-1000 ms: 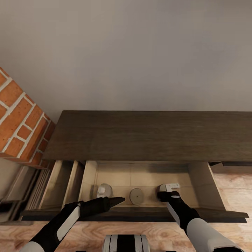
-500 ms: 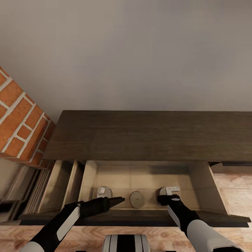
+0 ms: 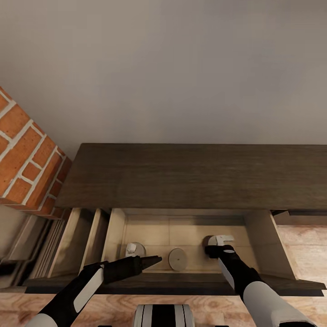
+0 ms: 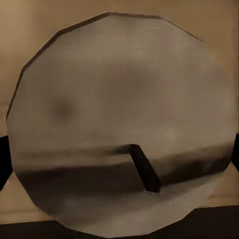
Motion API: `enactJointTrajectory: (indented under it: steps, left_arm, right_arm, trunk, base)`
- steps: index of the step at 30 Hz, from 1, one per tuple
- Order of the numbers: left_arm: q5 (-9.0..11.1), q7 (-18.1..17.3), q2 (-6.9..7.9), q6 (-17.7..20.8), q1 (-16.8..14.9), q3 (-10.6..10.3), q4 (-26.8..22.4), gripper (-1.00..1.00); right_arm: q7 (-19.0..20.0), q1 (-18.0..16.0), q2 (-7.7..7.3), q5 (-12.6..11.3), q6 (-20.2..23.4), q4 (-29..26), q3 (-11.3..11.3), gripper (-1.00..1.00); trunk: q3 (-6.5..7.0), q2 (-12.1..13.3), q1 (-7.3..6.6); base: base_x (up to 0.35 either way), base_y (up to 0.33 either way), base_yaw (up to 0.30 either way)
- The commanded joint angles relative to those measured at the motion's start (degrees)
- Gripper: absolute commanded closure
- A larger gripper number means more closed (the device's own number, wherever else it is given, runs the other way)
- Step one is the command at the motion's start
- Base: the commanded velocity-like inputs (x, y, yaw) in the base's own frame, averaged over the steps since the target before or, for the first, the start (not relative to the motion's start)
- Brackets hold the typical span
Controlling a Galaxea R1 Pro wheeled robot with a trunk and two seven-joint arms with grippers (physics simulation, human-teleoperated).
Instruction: Place each of the two pumpkins and all three candles from the living room inside a cabinet in the living room (use any cabinet), then make sure every cabinet is closed, and position the cauldron so it is next to a table in the living room.
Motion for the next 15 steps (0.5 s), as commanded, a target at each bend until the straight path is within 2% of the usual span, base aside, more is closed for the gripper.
enactJointTrajectory:
  steps: [1, 4, 6, 15]
  left_arm:
    - [-0.01, 0.00, 0.00, 0.00, 0.00, 0.01, 0.00, -1.00]
    - [-0.01, 0.00, 0.00, 0.00, 0.00, -0.02, 0.00, -1.00]
    - [-0.02, 0.00, 0.00, 0.00, 0.00, -0.03, 0.00, -1.00]
    - [-0.02, 0.00, 0.00, 0.00, 0.00, -0.05, 0.00, -1.00]
  right_arm:
    - [0.10, 0.14, 0.05, -0.24, 0.53, -1.48, -0.16, -1.00]
    - [0.24, 0.65, 0.15, -0.24, 1.94, -5.22, -0.24, -1.00]
    - [0.26, 0.75, 0.24, -0.24, 5.16, -6.69, -0.25, -1.00]
    - [-0.10, 0.81, 0.28, -0.58, 9.32, -5.65, -0.34, -1.00]
  trunk:
    - [0.00, 0.00, 0.00]
    - [0.00, 0.00, 0.00]
    - [0.00, 0.00, 0.00]
    - [0.00, 0.00, 0.00]
  base:
    - [0.000, 0.000, 0.000]
    - [0.000, 0.000, 0.000]
    - [0.000, 0.000, 0.000]
    - [0.000, 0.000, 0.000]
